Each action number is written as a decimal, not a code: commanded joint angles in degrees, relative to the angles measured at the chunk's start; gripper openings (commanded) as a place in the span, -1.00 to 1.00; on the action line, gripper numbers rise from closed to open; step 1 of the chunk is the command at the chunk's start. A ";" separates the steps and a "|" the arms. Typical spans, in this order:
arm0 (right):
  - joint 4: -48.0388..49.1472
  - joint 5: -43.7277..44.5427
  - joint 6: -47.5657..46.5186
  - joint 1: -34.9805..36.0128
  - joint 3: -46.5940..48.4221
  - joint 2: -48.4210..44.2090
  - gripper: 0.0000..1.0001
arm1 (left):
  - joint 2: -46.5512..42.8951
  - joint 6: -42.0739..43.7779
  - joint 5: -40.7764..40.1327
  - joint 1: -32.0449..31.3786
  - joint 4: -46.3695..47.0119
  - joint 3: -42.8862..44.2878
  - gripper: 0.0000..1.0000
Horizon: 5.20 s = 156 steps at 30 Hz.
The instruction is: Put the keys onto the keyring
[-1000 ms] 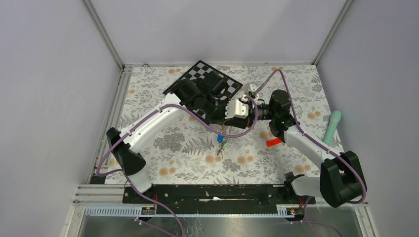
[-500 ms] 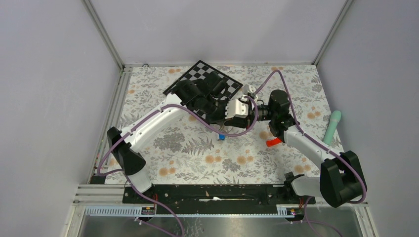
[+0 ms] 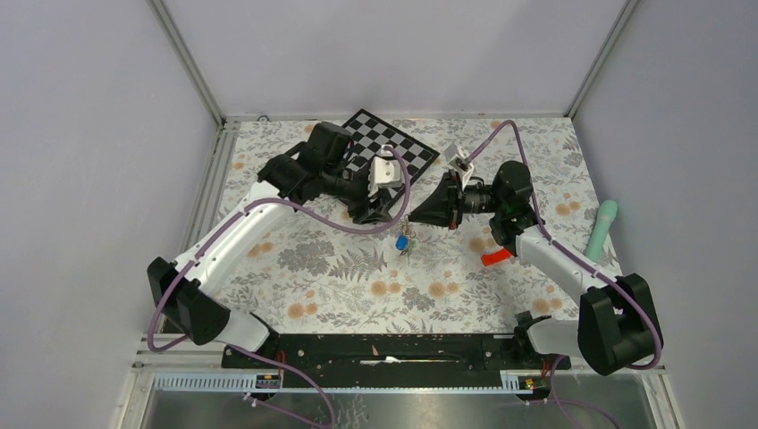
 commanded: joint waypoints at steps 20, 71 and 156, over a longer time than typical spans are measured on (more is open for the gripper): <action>9.43 -1.09 6.88 -1.43 2.22 -0.52 -1.00 | -1.76 -0.47 16.31 -1.06 12.83 -7.27 -0.79; -2.22 -0.05 -4.17 -2.08 2.36 -1.71 -1.00 | -0.85 -13.04 7.46 -3.76 21.24 -7.07 -0.23; -13.80 2.14 -14.37 -2.55 3.50 -2.42 -0.40 | 0.07 -13.03 5.77 -2.42 19.68 -8.00 -1.00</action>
